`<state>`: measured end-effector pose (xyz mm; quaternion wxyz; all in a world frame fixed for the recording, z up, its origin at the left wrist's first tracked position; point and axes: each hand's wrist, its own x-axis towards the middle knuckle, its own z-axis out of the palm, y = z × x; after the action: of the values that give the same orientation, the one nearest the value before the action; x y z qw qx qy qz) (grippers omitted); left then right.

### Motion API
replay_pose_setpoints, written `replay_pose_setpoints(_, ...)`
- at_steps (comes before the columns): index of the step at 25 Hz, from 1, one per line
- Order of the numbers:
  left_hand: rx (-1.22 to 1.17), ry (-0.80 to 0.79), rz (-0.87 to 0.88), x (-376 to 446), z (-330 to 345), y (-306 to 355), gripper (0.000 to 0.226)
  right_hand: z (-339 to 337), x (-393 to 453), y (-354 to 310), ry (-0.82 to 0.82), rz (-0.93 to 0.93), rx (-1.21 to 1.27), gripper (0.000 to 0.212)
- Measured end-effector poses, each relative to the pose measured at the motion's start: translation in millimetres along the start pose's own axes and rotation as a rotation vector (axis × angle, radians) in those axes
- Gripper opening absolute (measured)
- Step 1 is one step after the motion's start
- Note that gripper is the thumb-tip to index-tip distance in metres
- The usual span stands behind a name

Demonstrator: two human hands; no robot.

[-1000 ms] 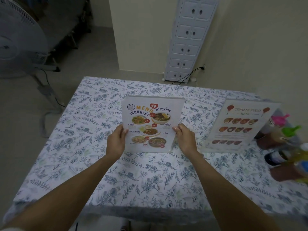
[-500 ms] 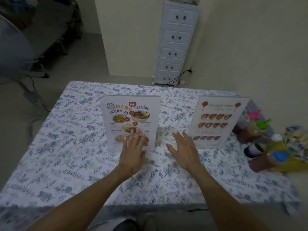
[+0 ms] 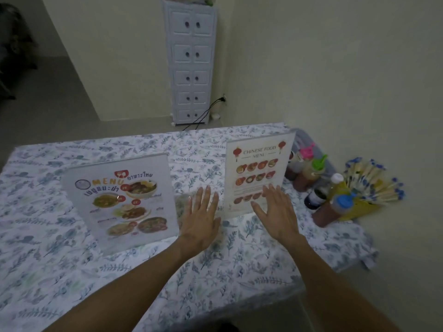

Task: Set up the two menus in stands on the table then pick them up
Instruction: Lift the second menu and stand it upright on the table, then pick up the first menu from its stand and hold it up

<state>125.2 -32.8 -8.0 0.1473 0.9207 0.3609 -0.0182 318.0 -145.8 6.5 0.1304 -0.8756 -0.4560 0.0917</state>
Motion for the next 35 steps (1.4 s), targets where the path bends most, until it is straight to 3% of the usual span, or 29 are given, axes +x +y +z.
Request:
replay_pose_setpoints(5,-0.109,0.028,-0.118,41.9,9.3,25.0,0.073,-7.2,38.5,54.3,0.066,0.091,0.147,0.073)
replay_pose_setpoints(10,-0.569,0.139,-0.263,75.2,25.9,48.1,0.073,0.8,91.7,93.4,-0.048,0.106,0.504,0.067)
replay_pose_setpoints(14,-0.916,0.391,-0.427,86.4,24.5,67.8,0.035,4.8,110.2,103.3,-0.141,0.057,0.639,0.057)
replay_pose_setpoints(18,-1.154,0.471,-0.559,88.8,17.6,73.0,0.014,2.6,118.7,104.6,-0.086,0.030,0.701,0.035)
replay_pose_setpoints(27,-1.178,0.538,-0.459,144.9,-54.7,47.9,0.013,-54.8,177.2,62.5,0.009,0.053,0.807,0.019)
replay_pose_setpoints(35,-1.262,0.564,-0.380,287.2,-126.4,79.3,0.023,-133.1,312.9,83.5,0.151,0.054,0.779,0.027)
